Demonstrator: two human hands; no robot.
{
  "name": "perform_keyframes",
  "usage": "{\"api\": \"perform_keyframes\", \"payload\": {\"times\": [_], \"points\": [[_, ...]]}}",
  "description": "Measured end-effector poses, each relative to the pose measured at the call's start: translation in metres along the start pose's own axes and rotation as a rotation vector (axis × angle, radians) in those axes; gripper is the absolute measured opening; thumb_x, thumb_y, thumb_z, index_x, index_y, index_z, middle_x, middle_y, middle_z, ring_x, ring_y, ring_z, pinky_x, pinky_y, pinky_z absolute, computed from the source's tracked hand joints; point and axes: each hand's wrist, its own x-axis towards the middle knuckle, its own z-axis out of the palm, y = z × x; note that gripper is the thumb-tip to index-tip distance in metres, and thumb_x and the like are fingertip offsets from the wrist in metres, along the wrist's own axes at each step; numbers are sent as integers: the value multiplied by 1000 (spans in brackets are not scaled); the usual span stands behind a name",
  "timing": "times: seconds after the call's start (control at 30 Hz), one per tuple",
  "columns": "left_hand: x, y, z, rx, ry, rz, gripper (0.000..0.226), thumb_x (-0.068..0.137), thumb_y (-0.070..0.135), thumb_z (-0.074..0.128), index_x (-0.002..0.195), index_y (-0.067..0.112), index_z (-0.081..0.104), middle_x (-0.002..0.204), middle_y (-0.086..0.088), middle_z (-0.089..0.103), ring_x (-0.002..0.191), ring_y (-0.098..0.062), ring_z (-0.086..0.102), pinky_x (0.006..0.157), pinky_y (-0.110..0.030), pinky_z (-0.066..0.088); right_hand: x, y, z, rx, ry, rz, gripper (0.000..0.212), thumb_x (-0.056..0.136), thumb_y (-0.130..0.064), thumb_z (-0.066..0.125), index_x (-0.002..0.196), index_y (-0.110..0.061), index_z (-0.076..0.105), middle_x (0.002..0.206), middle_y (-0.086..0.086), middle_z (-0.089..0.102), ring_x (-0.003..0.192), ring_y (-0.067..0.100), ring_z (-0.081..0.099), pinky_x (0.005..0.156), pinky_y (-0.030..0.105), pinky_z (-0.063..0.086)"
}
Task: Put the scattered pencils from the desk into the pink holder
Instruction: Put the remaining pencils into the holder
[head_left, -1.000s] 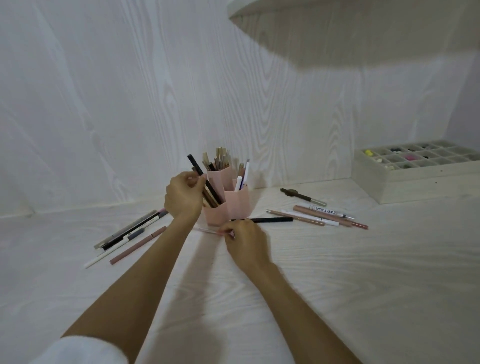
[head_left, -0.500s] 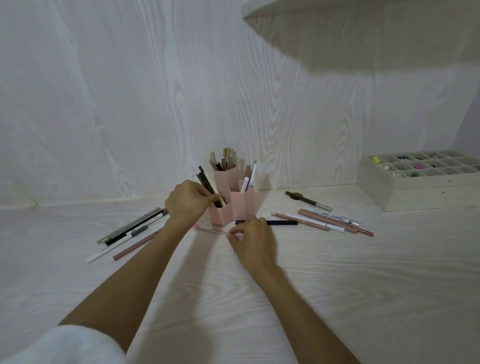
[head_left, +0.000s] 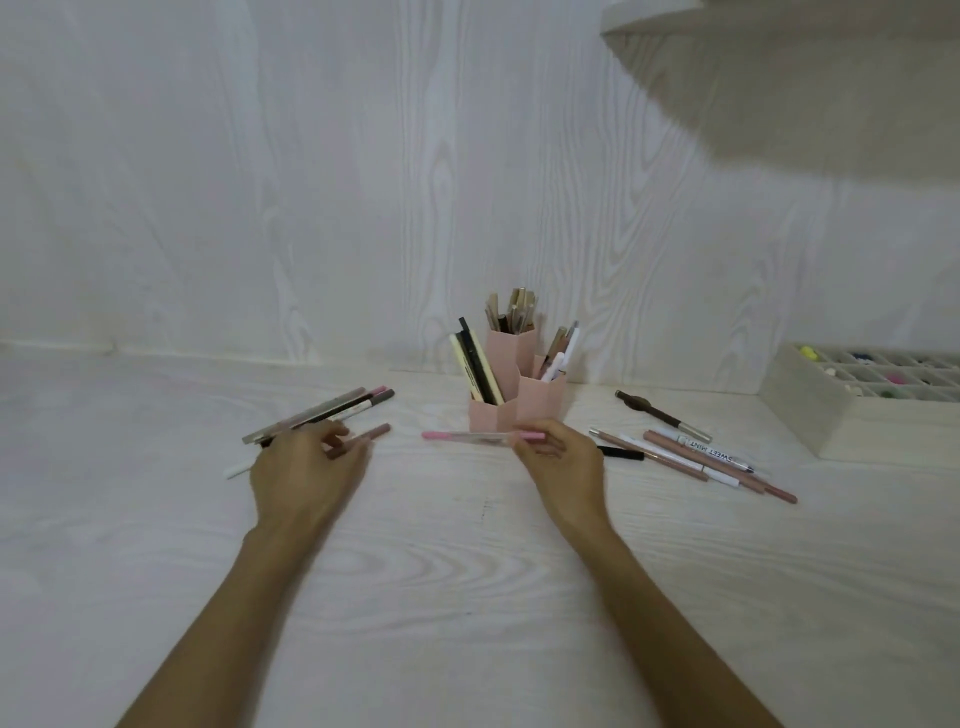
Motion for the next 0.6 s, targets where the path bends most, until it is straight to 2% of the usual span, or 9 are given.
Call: {"api": "perform_keyframes", "payload": {"times": [0.1,0.2,0.27,0.4,0.47,0.6], "points": [[-1,-2,3,-12,-28,50,18,79,35,61,91,29,73,93,7,72,92,-22,65,67,-29,46,-6,-8,0,6,30,-77,12,82,-11,70,92,-17,67,85,-8,69,80,7,66,74,14,52],[-2,-3,4,-32,-41,106,16,81,30,62,92,28,73,96,6,71,95,-20,63,68,-29,46,-7,-21,-5,-39,23,-203,16,89,-10,59,101,-21,62,94,-18,64,86,-4,63,74,7,48],[-1,-5,4,-48,-42,109,15,81,29,63,92,28,74,97,6,70,95,-19,63,67,-28,44,-4,-36,-9,-25,75,-270,23,92,-8,53,108,-24,56,98,-22,61,89,-10,59,76,6,48],[2,-6,6,-55,-57,110,16,83,28,62,93,28,73,98,5,69,99,-19,61,71,-29,44,17,-75,-21,6,270,-394,32,90,-6,51,114,-27,45,90,-13,64,84,0,63,74,14,50],[3,-8,6,-63,-69,108,16,83,28,61,94,28,73,98,5,69,100,-19,60,72,-30,45,35,-97,-26,-22,364,-460,28,90,-10,52,114,-25,44,86,-7,65,81,4,63,76,18,50],[3,-9,7,-95,-67,103,15,83,27,61,92,29,73,93,6,70,96,-18,61,70,-28,44,73,-125,-28,-170,507,-565,26,91,-19,53,117,-16,50,88,-2,66,76,1,58,77,10,43]]}}
